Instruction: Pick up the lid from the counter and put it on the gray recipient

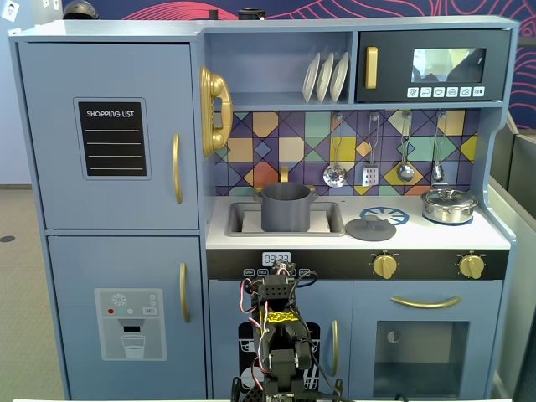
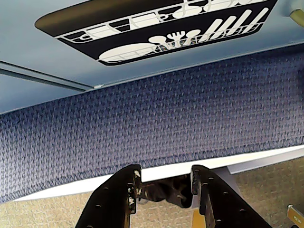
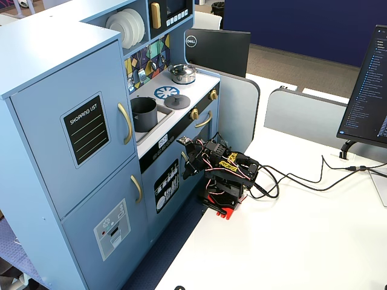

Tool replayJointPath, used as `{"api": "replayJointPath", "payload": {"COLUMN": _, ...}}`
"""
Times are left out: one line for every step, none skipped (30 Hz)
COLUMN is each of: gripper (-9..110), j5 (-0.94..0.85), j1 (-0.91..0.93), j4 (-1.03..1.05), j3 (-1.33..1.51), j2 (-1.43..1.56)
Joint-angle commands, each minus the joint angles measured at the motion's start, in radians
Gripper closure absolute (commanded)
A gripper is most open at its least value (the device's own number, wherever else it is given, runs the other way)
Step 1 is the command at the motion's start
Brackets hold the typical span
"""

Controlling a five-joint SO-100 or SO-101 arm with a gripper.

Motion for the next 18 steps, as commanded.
{"api": "replayJointPath", "payload": {"gripper": 97, "j5": -0.011, "j1": 0.02, "j4": 0.169, "j3": 0.017, "j2": -0.008}}
{"api": "replayJointPath", "payload": {"gripper": 97, "j5": -0.011, "j1": 0.025, "j4": 0.169, "j3": 0.017, "j2": -0.008}}
{"api": "replayJointPath", "payload": {"gripper": 97, "j5": -0.011, "j1": 0.028, "j4": 0.169, "j3": 0.017, "j2": -0.008}}
{"api": "replayJointPath", "payload": {"gripper": 97, "j5": -0.011, "j1": 0.031, "j4": 0.169, "j3": 0.017, "j2": -0.008}}
{"api": "replayJointPath", "payload": {"gripper": 97, "j5": -0.011, "j1": 0.031, "j4": 0.169, "j3": 0.017, "j2": -0.008}}
{"api": "replayJointPath", "payload": {"gripper": 97, "j5": -0.011, "j1": 0.031, "j4": 0.169, "j3": 0.017, "j2": -0.008}}
{"api": "replayJointPath", "payload": {"gripper": 97, "j5": -0.011, "j1": 0.031, "j4": 0.169, "j3": 0.017, "j2": -0.008}}
{"api": "replayJointPath", "payload": {"gripper": 97, "j5": -0.011, "j1": 0.031, "j4": 0.169, "j3": 0.017, "j2": -0.008}}
{"api": "replayJointPath", "payload": {"gripper": 97, "j5": -0.011, "j1": 0.031, "j4": 0.169, "j3": 0.017, "j2": -0.008}}
{"api": "replayJointPath", "payload": {"gripper": 97, "j5": -0.011, "j1": 0.031, "j4": 0.169, "j3": 0.017, "j2": -0.008}}
{"api": "replayJointPath", "payload": {"gripper": 97, "j5": -0.011, "j1": 0.031, "j4": 0.169, "j3": 0.017, "j2": -0.008}}
{"api": "replayJointPath", "payload": {"gripper": 97, "j5": -0.011, "j1": 0.031, "j4": 0.169, "j3": 0.017, "j2": -0.008}}
{"api": "replayJointPath", "payload": {"gripper": 97, "j5": -0.011, "j1": 0.031, "j4": 0.169, "j3": 0.017, "j2": -0.008}}
{"api": "replayJointPath", "payload": {"gripper": 97, "j5": -0.012, "j1": 0.031, "j4": 0.169, "j3": 0.017, "j2": -0.008}}
{"api": "replayJointPath", "payload": {"gripper": 97, "j5": -0.012, "j1": 0.031, "j4": 0.169, "j3": 0.017, "j2": -0.008}}
{"api": "replayJointPath", "payload": {"gripper": 97, "j5": -0.012, "j1": 0.031, "j4": 0.169, "j3": 0.017, "j2": -0.008}}
{"api": "replayJointPath", "payload": {"gripper": 97, "j5": -0.012, "j1": 0.031, "j4": 0.169, "j3": 0.017, "j2": -0.008}}
{"api": "replayJointPath", "payload": {"gripper": 93, "j5": -0.014, "j1": 0.029, "j4": 0.17, "j3": 0.017, "j2": -0.008}}
